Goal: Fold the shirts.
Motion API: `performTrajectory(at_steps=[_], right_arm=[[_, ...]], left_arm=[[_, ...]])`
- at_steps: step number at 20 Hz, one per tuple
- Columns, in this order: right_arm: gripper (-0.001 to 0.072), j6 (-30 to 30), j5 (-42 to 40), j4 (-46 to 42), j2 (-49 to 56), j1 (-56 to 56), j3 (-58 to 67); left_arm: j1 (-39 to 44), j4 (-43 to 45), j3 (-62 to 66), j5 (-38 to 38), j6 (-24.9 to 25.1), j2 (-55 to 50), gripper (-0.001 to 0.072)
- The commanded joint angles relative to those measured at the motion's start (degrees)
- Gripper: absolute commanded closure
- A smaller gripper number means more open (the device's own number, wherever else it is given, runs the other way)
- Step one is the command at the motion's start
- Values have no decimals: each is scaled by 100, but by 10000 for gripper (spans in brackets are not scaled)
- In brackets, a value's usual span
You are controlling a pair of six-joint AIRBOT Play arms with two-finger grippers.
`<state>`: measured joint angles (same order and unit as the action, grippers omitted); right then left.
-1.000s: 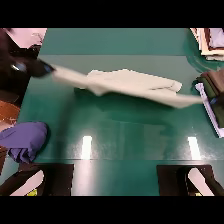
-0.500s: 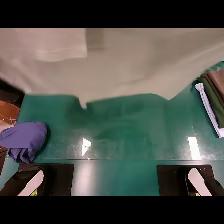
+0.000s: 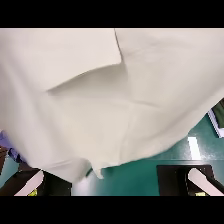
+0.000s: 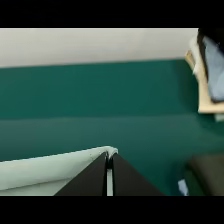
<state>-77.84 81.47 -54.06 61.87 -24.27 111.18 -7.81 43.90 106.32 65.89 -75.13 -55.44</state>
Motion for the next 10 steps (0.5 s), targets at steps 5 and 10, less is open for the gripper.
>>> performTrajectory(at_steps=[5,10], right_arm=[[691,-127,658,-979,2212,1266,-1029],[691,-385,-533,-1259,3685,1869,-575]], left_arm=[[-2,-7,-1836,691,17,-2280,677],[-2,-326,-1851,-424,570,-3827,677]])
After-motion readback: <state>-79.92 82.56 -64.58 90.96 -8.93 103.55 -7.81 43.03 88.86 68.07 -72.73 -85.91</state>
